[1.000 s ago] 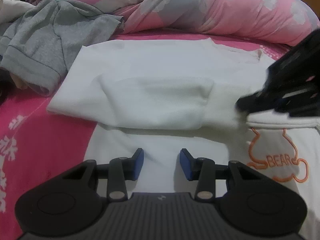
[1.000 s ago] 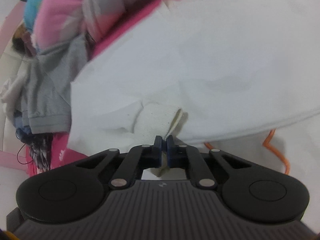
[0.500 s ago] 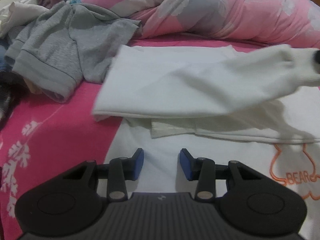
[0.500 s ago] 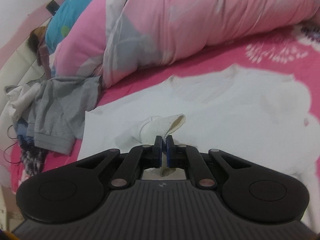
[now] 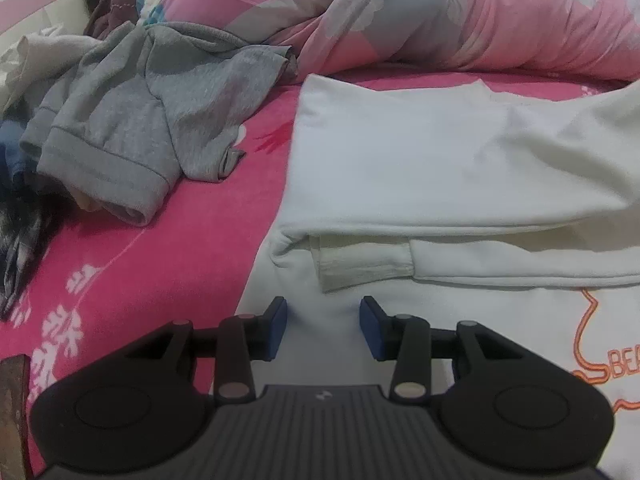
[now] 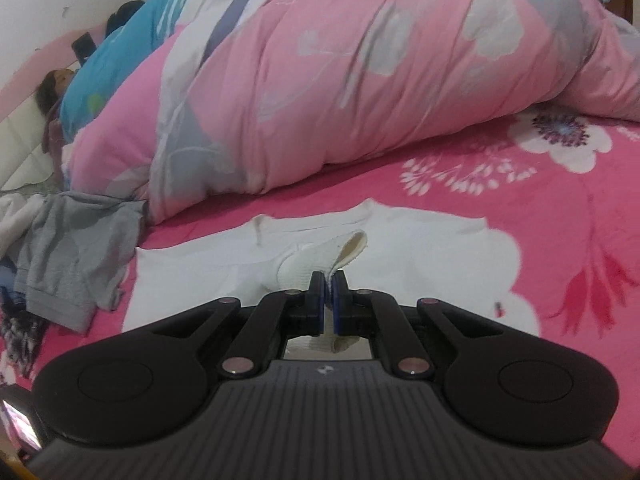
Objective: Fold clothes
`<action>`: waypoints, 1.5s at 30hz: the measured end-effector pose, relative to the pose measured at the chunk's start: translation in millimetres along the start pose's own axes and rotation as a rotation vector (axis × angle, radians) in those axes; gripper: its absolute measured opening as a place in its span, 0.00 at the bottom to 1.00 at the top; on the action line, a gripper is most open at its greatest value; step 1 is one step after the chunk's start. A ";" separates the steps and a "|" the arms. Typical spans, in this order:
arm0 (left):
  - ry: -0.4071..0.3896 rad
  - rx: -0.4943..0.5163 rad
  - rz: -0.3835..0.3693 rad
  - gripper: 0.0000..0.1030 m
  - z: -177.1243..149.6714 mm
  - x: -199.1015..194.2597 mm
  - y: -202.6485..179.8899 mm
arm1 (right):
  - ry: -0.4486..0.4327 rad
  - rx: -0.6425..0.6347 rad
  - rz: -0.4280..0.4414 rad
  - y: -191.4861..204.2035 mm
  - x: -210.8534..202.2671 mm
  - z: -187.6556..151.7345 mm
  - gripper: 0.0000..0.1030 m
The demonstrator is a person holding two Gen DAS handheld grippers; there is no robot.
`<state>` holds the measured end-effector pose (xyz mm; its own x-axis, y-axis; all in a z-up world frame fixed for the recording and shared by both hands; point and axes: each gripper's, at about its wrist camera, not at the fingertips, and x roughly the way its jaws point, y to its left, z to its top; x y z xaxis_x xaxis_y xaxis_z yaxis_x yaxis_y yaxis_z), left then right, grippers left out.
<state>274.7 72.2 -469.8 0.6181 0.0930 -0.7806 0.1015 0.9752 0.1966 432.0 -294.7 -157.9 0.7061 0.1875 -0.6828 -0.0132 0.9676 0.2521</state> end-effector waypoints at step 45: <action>0.025 0.102 -0.007 0.40 1.6 -8.9 -5.1 | 0.285 -0.146 -0.274 -102.4 76.7 -49.3 0.07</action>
